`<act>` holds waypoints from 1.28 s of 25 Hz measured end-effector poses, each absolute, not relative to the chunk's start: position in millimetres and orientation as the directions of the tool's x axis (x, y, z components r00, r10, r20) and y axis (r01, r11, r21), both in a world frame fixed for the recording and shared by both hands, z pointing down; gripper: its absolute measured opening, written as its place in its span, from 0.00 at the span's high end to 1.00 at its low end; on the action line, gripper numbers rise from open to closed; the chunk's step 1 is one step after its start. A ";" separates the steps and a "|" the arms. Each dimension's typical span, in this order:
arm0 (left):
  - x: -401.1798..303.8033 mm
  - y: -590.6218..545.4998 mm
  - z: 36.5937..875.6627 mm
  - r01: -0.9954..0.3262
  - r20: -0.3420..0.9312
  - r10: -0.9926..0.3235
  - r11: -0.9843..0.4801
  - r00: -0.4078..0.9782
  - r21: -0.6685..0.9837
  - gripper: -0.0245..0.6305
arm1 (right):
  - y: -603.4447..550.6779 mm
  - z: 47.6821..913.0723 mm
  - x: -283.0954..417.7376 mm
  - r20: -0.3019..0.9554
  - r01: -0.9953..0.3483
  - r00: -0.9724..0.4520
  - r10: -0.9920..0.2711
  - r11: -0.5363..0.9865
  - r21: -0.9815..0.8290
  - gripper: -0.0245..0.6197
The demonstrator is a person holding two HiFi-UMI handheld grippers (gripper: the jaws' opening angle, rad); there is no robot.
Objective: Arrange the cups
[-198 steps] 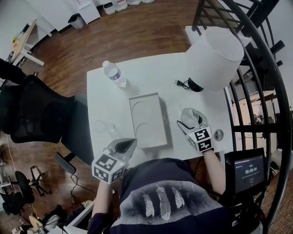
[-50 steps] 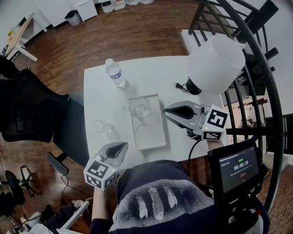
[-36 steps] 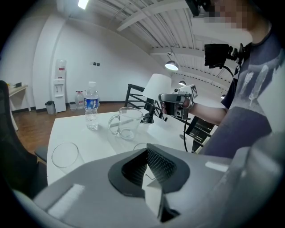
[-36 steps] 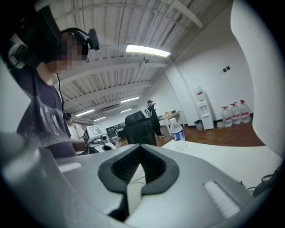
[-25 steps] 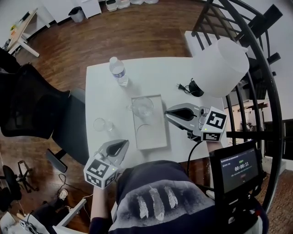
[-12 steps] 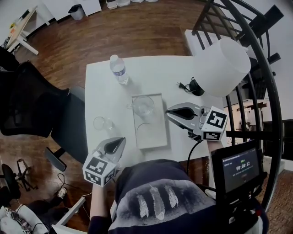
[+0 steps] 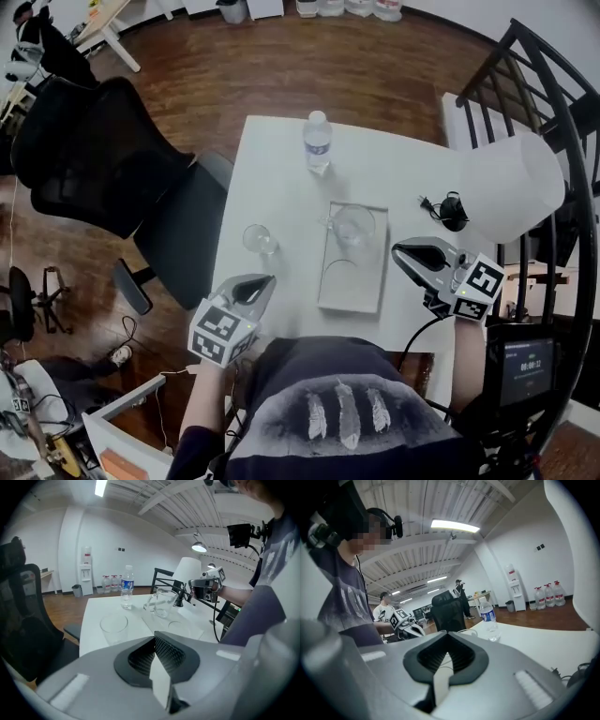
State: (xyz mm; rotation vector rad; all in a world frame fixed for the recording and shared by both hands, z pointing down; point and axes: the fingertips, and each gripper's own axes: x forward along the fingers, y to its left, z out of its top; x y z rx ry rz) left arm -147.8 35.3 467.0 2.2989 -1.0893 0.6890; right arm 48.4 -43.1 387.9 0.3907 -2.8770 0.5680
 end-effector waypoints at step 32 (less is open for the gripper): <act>-192.5 -42.1 542.9 -0.808 0.595 -0.646 -0.589 0.478 0.011 0.18 | -39.6 395.0 37.1 0.280 -0.283 -0.940 -0.192 0.899 -0.334 0.96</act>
